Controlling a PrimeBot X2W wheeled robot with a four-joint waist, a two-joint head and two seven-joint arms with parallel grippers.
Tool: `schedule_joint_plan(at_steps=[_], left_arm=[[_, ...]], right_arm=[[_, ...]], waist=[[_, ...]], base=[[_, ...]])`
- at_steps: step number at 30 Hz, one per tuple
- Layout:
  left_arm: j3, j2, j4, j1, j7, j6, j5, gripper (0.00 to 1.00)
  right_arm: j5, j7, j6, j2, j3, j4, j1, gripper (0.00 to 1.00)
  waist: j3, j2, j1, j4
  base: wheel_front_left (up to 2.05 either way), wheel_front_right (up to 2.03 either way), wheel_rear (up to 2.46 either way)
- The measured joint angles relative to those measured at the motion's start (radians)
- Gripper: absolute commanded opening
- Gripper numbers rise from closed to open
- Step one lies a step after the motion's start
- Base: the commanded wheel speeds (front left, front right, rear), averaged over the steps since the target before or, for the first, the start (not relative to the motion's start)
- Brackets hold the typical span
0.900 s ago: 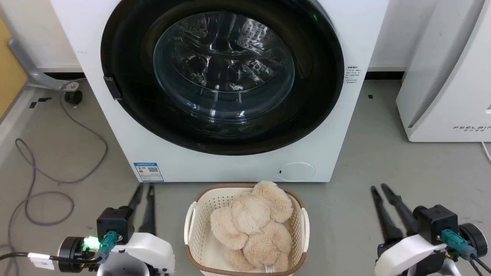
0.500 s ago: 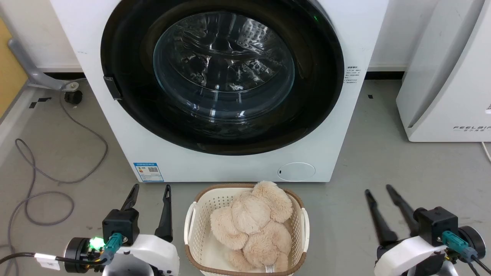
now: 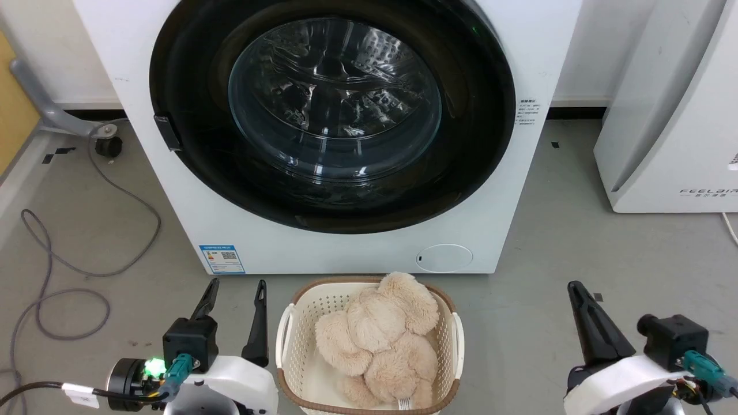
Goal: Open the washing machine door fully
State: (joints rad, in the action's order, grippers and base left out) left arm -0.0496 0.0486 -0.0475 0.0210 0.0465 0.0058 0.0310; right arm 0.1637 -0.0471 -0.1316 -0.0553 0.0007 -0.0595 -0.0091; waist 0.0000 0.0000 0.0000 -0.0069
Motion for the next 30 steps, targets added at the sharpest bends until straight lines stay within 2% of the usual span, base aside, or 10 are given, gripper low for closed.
schedule_joint_plan(at_steps=[5,6,16,30], left_arm=[[-0.006,0.000,-0.007,0.002,0.009,0.002,0.002,1.00],[-0.010,0.000,-0.010,0.003,0.016,0.005,0.008,1.00],[-0.029,0.000,-0.014,0.022,0.035,0.012,0.016,1.00],[-0.040,0.000,-0.007,0.063,0.065,0.022,0.016,1.00]], right_arm=[[0.114,-0.010,0.000,0.000,0.007,-0.009,0.000,0.00],[0.184,-0.015,0.000,0.000,0.010,-0.014,-0.002,0.00],[0.405,-0.005,0.000,-0.003,-0.028,-0.040,-0.073,0.00],[0.662,0.025,0.000,-0.080,-0.060,-0.206,-0.302,0.00]], waist=[[0.000,0.0000,0.0000,-0.002],[0.003,0.0000,0.0000,-0.003],[0.021,0.0000,0.0001,-0.005],[0.085,0.0000,0.0002,-0.011]], base=[[0.00,0.00,0.00],[0.00,0.00,0.00],[0.00,0.00,0.00],[0.00,0.00,0.00]])
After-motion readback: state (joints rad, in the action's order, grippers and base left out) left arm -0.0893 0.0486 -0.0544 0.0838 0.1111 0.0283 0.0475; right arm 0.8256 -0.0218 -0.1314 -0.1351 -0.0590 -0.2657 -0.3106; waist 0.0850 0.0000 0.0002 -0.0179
